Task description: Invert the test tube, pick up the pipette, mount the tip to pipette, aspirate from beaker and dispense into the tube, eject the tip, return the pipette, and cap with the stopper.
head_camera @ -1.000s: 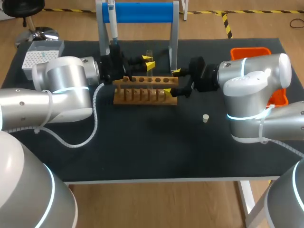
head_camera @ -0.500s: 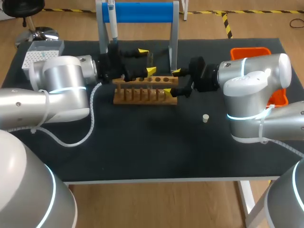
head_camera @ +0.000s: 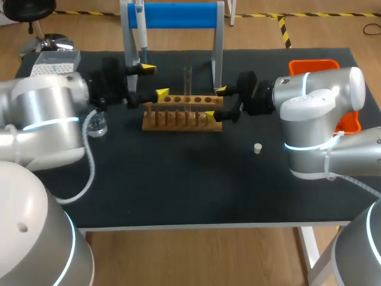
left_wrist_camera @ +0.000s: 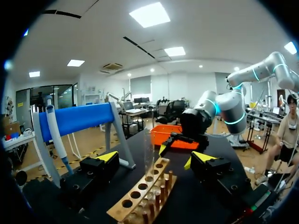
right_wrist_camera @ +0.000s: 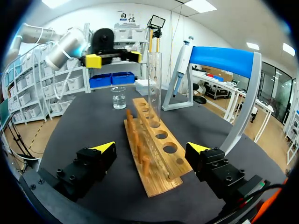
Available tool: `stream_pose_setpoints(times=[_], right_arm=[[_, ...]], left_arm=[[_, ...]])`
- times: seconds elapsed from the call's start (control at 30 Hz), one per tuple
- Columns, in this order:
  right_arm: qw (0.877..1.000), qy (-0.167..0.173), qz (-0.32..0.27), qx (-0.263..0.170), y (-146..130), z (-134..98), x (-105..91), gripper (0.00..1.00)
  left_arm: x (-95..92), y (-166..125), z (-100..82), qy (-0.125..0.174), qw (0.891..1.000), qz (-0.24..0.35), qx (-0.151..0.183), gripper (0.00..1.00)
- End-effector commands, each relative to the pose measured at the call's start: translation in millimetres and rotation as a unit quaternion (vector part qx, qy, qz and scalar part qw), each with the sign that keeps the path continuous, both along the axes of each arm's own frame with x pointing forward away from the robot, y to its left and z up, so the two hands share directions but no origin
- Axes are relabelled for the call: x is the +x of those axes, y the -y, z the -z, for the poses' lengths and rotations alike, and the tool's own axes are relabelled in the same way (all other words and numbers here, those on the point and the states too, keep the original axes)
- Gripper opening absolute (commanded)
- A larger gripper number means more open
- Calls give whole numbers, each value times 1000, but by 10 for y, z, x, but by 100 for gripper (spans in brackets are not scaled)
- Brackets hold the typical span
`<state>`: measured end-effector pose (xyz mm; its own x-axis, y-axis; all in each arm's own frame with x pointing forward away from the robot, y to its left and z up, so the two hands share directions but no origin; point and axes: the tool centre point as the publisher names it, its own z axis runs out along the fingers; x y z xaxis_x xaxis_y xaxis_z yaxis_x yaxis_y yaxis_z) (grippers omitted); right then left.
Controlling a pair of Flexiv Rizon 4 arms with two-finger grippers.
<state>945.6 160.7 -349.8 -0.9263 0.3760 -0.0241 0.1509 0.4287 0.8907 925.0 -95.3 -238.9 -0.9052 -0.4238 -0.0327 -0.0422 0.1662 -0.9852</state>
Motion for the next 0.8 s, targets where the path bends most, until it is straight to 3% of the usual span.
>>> stream_pose_setpoints(times=[0.03, 0.6, 0.73, 0.8], right_arm=[[1000, 0, -1, 0, 8, 2, 0, 100], [1000, 0, -1, 0, 8, 2, 0, 100], [1000, 0, -1, 0, 8, 2, 0, 100], [1000, 0, -1, 0, 8, 2, 0, 100]], left_arm=[[-526, -421, -214, 9, 997, -70, 10, 100], [-526, -421, -214, 9, 997, -70, 10, 100], [-419, -875, -133, 5, 989, -146, 19, 100], [-383, -1212, -101, -1, 980, -198, 30, 100]])
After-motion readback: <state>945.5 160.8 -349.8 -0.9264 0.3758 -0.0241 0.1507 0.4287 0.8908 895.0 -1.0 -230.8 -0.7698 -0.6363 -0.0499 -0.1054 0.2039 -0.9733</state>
